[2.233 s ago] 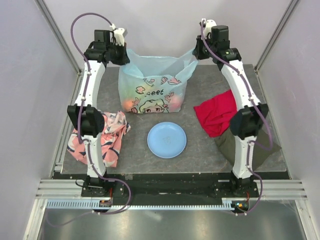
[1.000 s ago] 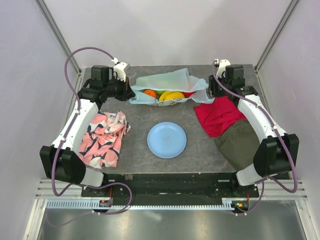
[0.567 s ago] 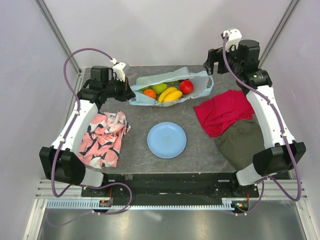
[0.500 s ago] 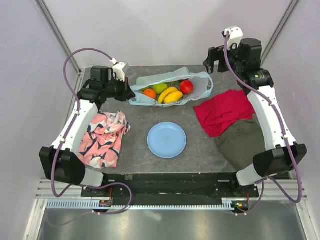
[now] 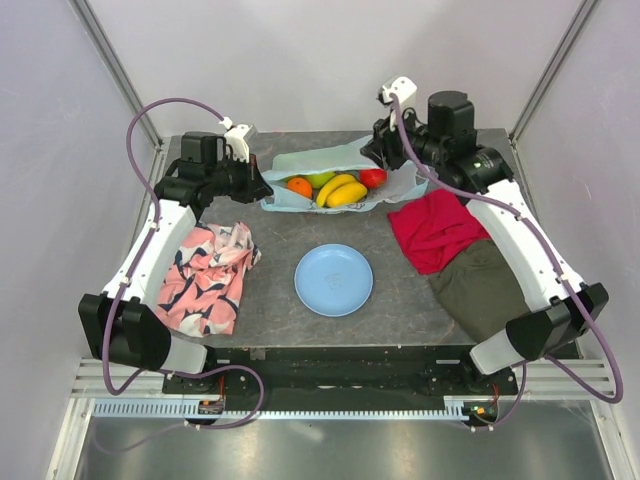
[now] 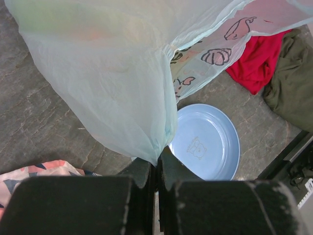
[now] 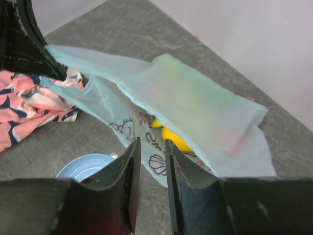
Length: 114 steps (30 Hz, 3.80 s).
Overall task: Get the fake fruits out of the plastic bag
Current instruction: Take out the fake fruit from the plastic bag, then place the fake fruit on the plate.
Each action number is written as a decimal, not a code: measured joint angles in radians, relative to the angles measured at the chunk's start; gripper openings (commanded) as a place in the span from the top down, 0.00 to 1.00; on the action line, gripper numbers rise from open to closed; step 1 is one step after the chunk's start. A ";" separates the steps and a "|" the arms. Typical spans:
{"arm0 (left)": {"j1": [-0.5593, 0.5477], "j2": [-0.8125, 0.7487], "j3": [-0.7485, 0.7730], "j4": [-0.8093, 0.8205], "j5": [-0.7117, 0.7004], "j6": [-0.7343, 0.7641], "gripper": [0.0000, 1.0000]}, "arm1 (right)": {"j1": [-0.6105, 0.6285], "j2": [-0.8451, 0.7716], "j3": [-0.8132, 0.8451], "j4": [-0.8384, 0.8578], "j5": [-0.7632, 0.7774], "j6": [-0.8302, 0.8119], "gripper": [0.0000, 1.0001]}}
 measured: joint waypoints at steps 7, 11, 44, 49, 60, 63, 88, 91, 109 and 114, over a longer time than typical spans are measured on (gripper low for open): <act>0.000 -0.010 -0.009 0.005 0.018 -0.020 0.98 | 0.024 0.076 -0.088 0.000 -0.030 -0.028 0.76; 0.000 -0.023 -0.032 0.010 0.022 -0.030 0.98 | 0.034 0.166 -0.114 -0.002 -0.027 -0.044 0.80; -0.006 -0.043 -0.198 -0.012 0.011 0.079 0.98 | -0.013 0.880 0.311 0.209 0.565 -0.029 0.10; -0.007 -0.006 -0.177 -0.027 -0.010 0.101 0.98 | -0.018 0.922 0.326 0.219 0.588 -0.038 0.37; -0.010 0.037 -0.094 -0.023 -0.008 0.101 0.98 | -0.039 0.694 0.152 0.125 0.471 -0.009 0.51; -0.016 0.043 -0.080 -0.008 -0.007 0.097 0.98 | -0.040 0.509 0.057 0.101 0.378 -0.005 0.50; -0.049 0.098 0.080 0.058 0.022 0.028 0.98 | 0.192 0.205 -0.054 -0.229 -0.145 -0.254 0.53; -0.049 0.098 0.092 0.070 0.025 0.019 0.98 | 0.209 0.249 -0.057 -0.194 -0.229 -0.136 0.53; -0.048 0.077 0.062 0.078 0.017 0.018 0.98 | 0.265 0.261 0.208 -0.081 -0.428 0.148 0.52; -0.048 0.078 0.063 0.079 0.017 0.018 0.98 | 0.251 0.278 0.255 -0.098 -0.505 0.131 0.54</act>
